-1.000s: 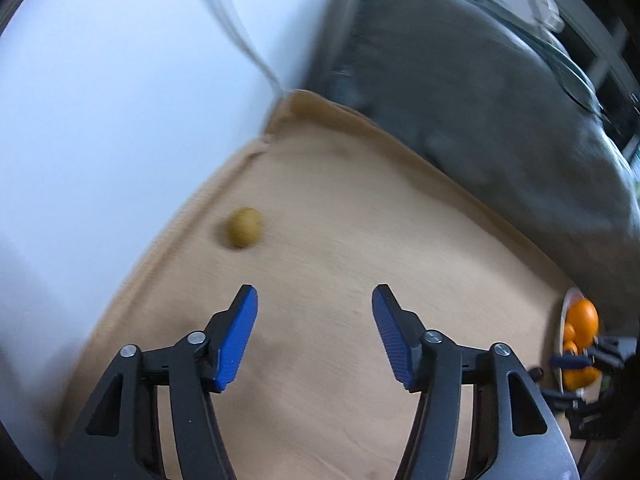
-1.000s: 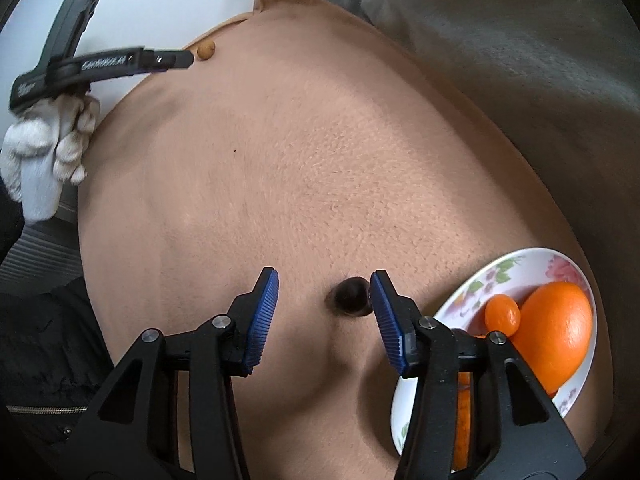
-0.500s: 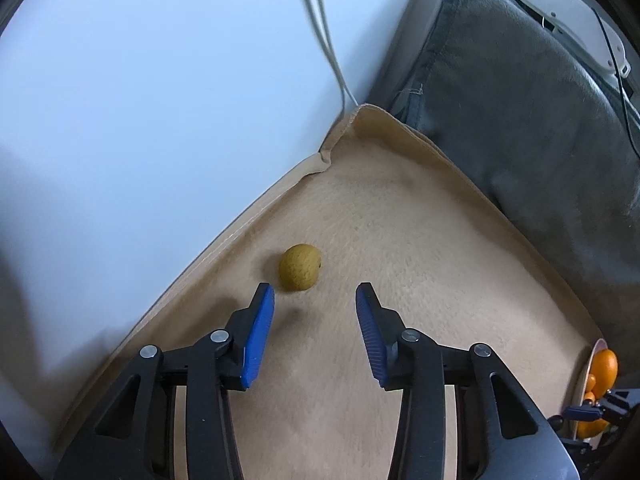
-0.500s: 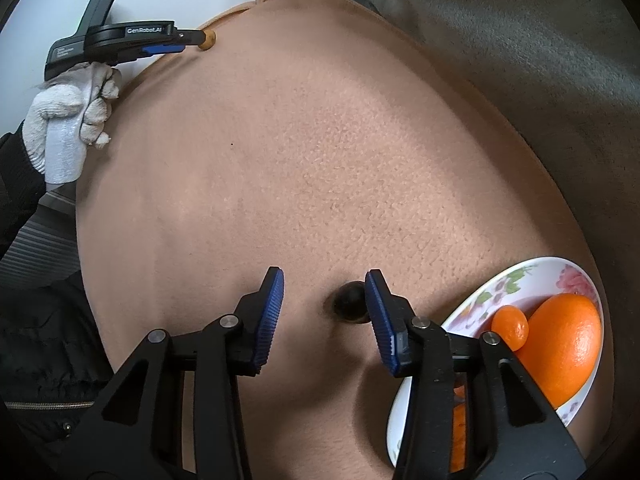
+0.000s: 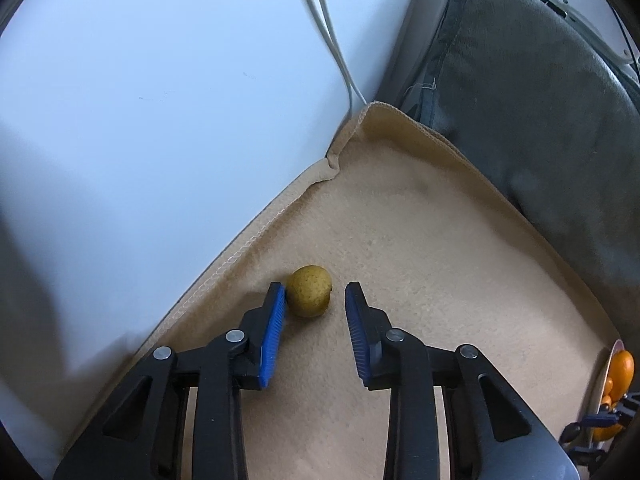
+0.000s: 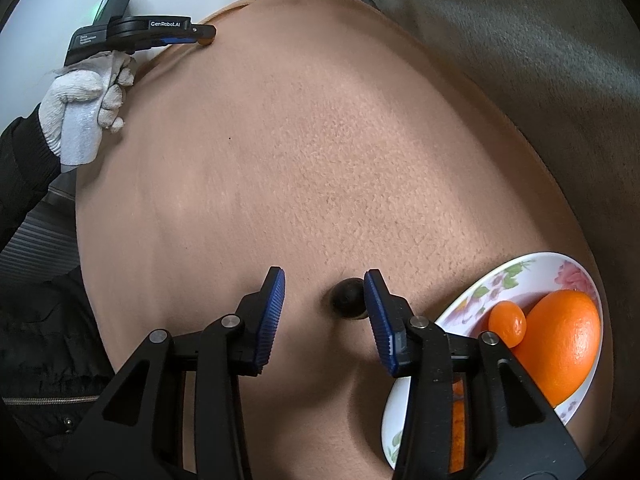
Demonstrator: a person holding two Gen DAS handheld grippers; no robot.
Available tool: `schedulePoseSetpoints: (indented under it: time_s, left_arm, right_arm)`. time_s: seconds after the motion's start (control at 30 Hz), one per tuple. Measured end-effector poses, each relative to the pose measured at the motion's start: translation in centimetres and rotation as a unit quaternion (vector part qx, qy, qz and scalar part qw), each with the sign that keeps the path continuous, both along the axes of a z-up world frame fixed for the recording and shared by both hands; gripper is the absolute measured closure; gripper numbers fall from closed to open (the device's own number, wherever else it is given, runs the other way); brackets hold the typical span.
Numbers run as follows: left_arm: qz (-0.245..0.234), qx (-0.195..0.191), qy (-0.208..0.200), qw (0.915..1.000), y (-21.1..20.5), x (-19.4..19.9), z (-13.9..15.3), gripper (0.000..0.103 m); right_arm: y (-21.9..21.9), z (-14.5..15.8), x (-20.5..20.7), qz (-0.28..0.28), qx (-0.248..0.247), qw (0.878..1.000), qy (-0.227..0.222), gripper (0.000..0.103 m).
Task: Organize fruits
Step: 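Close the left gripper on the small brown fruit while the right grips the dark grape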
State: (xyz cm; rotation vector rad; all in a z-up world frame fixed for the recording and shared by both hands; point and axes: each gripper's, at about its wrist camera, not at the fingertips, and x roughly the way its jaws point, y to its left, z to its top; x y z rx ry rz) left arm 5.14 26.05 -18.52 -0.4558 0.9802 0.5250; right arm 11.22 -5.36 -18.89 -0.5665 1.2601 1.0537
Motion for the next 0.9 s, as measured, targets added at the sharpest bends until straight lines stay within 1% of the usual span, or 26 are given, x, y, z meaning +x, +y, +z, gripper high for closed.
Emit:
schedulePoseSetpoints:
  time_s: [0.07,0.13,0.5,0.57,0.63,0.7,0.8,0.9]
  left_arm:
    - [0.001,0.002,0.002,1.0000,0.2,0.3,-0.2,0.079]
    - [0.001,0.005,0.004,1.0000,0.2,0.4,-0.4,0.081]
    - [-0.004,0.009,0.003,0.9999,0.7,0.7,-0.7,0.081]
    - [-0.004,0.010,0.003,0.9999,0.3,0.3,-0.6,0.081]
    - [-0.003,0.010,0.003,0.9999,0.2,0.3,-0.6,0.081]
    - [-0.004,0.011,0.003,0.9999,0.1,0.4,-0.6,0.081]
    - [-0.004,0.011,0.003,0.9999,0.2,0.4,-0.7,0.081]
    - [-0.005,0.011,0.003,0.9999,0.2,0.4,-0.7,0.081]
  right_arm:
    - [0.1,-0.1,0.1,0.001,-0.002,1.000,0.000,0.060]
    - [0.3,0.0,0.0,0.001,-0.004,1.000,0.001,0.060]
    - [0.4,-0.5,0.0,-0.007,-0.018,1.000,-0.003,0.060]
    - [0.3,-0.8,0.0,-0.004,-0.028,1.000,-0.010,0.060]
    - [0.3,-1.1,0.1,-0.002,-0.040,0.999,-0.017,0.062]
    - [0.3,-1.3,0.3,-0.001,-0.046,0.999,-0.020,0.069]
    - [0.4,-1.4,0.6,0.001,-0.051,0.998,-0.021,0.073]
    - [0.8,-1.7,0.6,0.009,-0.058,0.998,-0.025,0.074]
